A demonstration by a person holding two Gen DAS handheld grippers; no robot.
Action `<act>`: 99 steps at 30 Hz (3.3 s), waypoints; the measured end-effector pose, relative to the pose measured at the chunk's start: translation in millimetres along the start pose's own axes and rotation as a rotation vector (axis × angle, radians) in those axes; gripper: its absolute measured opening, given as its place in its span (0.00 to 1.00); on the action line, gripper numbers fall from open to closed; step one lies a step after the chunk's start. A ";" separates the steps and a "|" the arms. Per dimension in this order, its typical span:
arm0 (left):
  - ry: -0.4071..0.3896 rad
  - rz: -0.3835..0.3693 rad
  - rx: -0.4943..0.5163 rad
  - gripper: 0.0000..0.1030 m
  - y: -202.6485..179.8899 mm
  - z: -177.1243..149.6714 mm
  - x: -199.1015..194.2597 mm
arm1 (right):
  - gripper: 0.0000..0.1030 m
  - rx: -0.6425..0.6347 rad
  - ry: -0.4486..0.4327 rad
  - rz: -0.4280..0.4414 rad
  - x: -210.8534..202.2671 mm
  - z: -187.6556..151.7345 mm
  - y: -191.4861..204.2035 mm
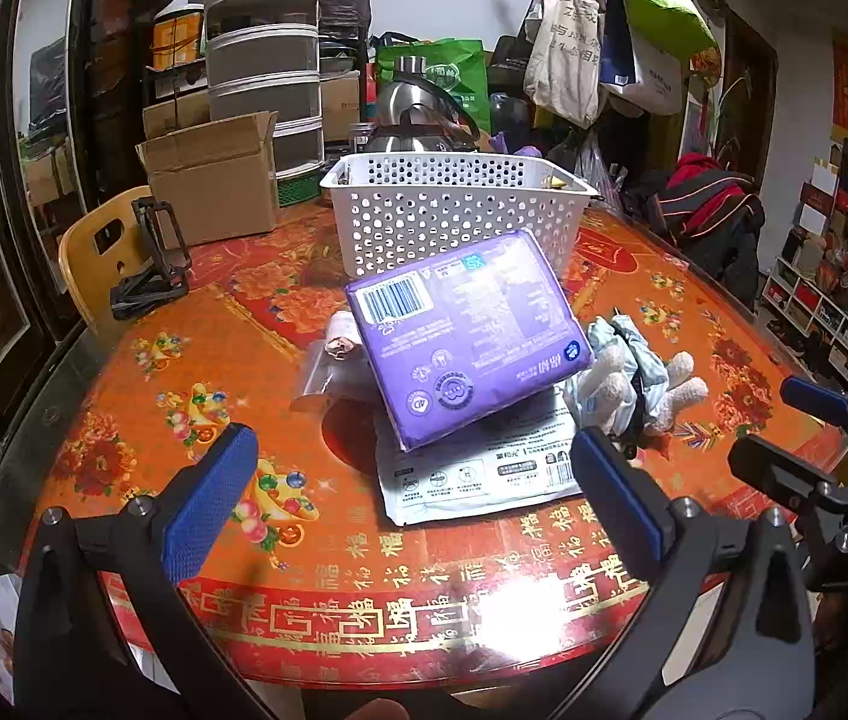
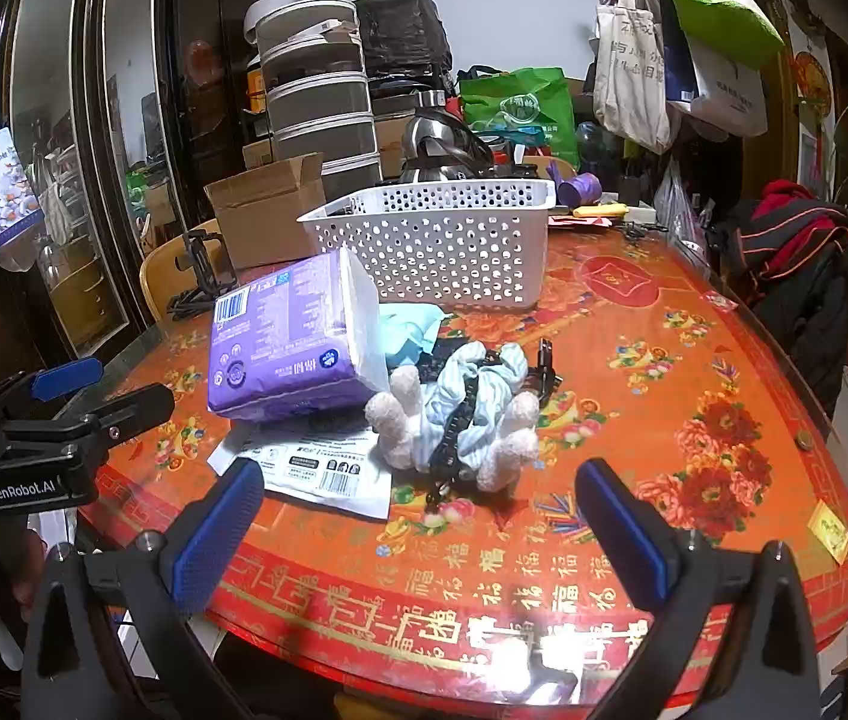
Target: Organize soft objects
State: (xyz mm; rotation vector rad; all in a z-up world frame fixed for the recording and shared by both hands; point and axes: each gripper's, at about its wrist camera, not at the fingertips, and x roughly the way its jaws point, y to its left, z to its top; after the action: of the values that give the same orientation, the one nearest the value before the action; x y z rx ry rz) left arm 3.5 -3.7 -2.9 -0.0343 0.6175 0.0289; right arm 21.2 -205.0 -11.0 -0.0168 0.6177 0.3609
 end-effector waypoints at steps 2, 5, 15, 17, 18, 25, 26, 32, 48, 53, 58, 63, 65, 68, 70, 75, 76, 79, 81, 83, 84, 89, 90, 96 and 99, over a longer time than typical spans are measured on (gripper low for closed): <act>0.000 0.002 0.000 1.00 -0.7 0.0 0.3 | 1.00 0.001 0.000 -0.001 0.1 0.1 0.0; 0.002 0.003 0.000 1.00 -0.9 0.0 0.4 | 1.00 0.003 0.000 0.000 -0.5 0.1 -0.2; 0.003 0.004 0.000 1.00 -1.7 -0.1 1.8 | 1.00 0.005 0.003 0.009 0.7 -2.6 -1.0; 0.004 0.002 0.000 1.00 -1.2 0.1 1.5 | 1.00 0.007 0.005 0.009 1.1 -2.0 -1.2; 0.004 0.001 0.000 1.00 -1.1 -0.1 1.5 | 1.00 0.007 0.006 0.008 1.3 -2.5 -1.4; 0.004 0.001 0.001 1.00 -1.2 -0.1 1.9 | 1.00 0.008 0.007 0.008 1.4 -2.3 -1.6; 0.004 0.002 0.001 1.00 -1.4 -0.1 2.0 | 1.00 0.007 0.007 0.007 1.4 -2.7 -1.5; 0.007 0.000 -0.003 1.00 -2.1 -1.8 3.6 | 1.00 0.009 0.009 0.008 1.8 -2.5 -1.8; 0.013 -0.003 -0.009 1.00 0.7 -4.5 7.5 | 1.00 0.009 0.012 0.010 3.4 -4.0 -1.1; 0.009 -0.007 -0.025 1.00 5.5 -5.5 8.5 | 1.00 0.012 0.013 0.009 4.2 -4.3 -1.3; -0.002 -0.054 -0.061 1.00 26.0 -0.9 13.9 | 1.00 0.023 0.001 0.015 9.9 -0.5 -1.6; 0.028 0.010 -0.065 1.00 45.1 11.1 35.9 | 1.00 0.022 -0.089 0.064 18.8 12.0 -2.5; 0.063 -0.029 -0.089 1.00 54.6 16.1 47.3 | 1.00 -0.005 -0.104 0.077 26.0 20.4 1.0; 0.081 -0.089 -0.131 1.00 66.3 22.2 60.8 | 1.00 -0.020 -0.073 0.062 43.7 38.4 8.2; 0.077 -0.110 -0.134 1.00 68.4 25.6 66.6 | 0.99 -0.029 -0.044 0.124 59.5 48.5 12.0; 0.089 -0.167 -0.137 0.99 70.4 30.7 84.1 | 0.86 -0.053 -0.011 0.188 88.0 64.8 19.6; 0.093 -0.184 -0.139 0.96 70.4 31.6 90.3 | 0.84 -0.056 0.004 0.207 95.2 67.8 20.5; 0.105 -0.201 -0.143 0.79 68.2 30.8 100.1 | 0.70 -0.076 0.044 0.254 110.3 69.9 25.4; 0.114 -0.214 -0.139 0.71 65.8 29.7 106.9 | 0.63 -0.102 0.069 0.250 118.4 68.4 29.3; 0.112 -0.235 -0.143 0.67 63.2 29.6 110.3 | 0.58 -0.105 0.086 0.278 124.3 66.6 30.9; 0.111 -0.245 -0.143 0.66 61.3 27.9 107.8 | 0.53 -0.105 0.092 0.291 125.3 66.1 30.9; 0.138 -0.352 -0.130 0.54 46.9 26.5 113.5 | 0.51 -0.142 0.097 0.294 122.2 61.5 36.8; 0.131 -0.343 -0.124 0.54 44.4 26.2 113.2 | 0.50 -0.144 0.100 0.295 121.3 60.9 36.7; 0.116 -0.339 -0.129 0.53 38.9 24.0 109.1 | 0.49 -0.154 0.107 0.289 119.4 57.7 35.6; 0.091 -0.323 -0.113 0.53 37.6 24.1 103.6 | 0.49 -0.166 0.098 0.263 114.4 54.7 40.4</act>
State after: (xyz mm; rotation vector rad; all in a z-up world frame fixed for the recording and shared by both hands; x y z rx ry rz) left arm 100.5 36.6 -44.1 -0.2456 0.6946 -0.2515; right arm 124.8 -123.1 -27.8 -0.1139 0.6872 0.6683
